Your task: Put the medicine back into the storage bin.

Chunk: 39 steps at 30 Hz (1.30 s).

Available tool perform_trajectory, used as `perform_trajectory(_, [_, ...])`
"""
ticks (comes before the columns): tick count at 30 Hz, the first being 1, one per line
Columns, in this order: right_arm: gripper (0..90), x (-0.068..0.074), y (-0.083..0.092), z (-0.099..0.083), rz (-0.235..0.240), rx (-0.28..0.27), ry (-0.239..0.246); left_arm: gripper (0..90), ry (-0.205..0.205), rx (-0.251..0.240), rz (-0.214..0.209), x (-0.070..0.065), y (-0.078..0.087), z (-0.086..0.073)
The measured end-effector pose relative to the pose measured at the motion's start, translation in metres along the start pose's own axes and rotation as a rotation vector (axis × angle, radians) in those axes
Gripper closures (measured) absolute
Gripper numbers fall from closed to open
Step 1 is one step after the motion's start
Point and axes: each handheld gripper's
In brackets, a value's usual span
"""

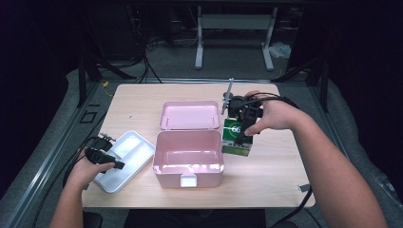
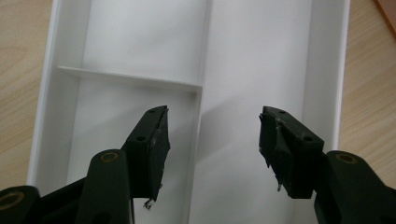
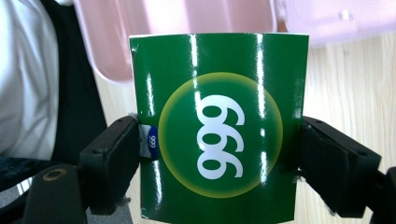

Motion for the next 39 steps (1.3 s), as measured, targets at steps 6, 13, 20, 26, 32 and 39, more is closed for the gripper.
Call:
perform_trajectory(6, [17.5, 0.012, 0.000, 0.026, 0.006, -0.006, 0.047, 42.8, -0.003, -0.002, -0.002, 0.000, 0.000, 0.000])
perform_trajectory(13, [17.5, 0.021, -0.007, 0.055, 0.022, -0.007, 0.096, 42.8, -0.005, -0.001, -0.004, 0.001, 0.000, 0.000])
perform_trajectory(20, [17.5, 0.028, -0.012, 0.075, 0.019, -0.011, 0.137, 42.8, 0.001, -0.002, -0.003, 0.001, 0.000, 0.000])
perform_trajectory(26, [17.4, 0.030, -0.020, 0.080, 0.031, 0.007, 0.146, 42.8, -0.002, 0.000, -0.004, 0.001, 0.000, 0.000])
perform_trajectory(32, [17.4, 0.030, -0.028, 0.083, 0.035, 0.015, 0.156, 42.9, -0.003, 0.002, -0.003, 0.000, -0.001, 0.000])
perform_trajectory(39, [17.4, 0.030, -0.043, 0.083, 0.026, 0.026, 0.161, 42.9, -0.003, 0.000, -0.004, 0.001, 0.000, 0.000])
Point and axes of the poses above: each handheld gripper's, and its own axes: y roughly backward along the jaws, z roughly out of its top, x roughly to its left, and after that the axes turned 6 degrees about z, right-handed
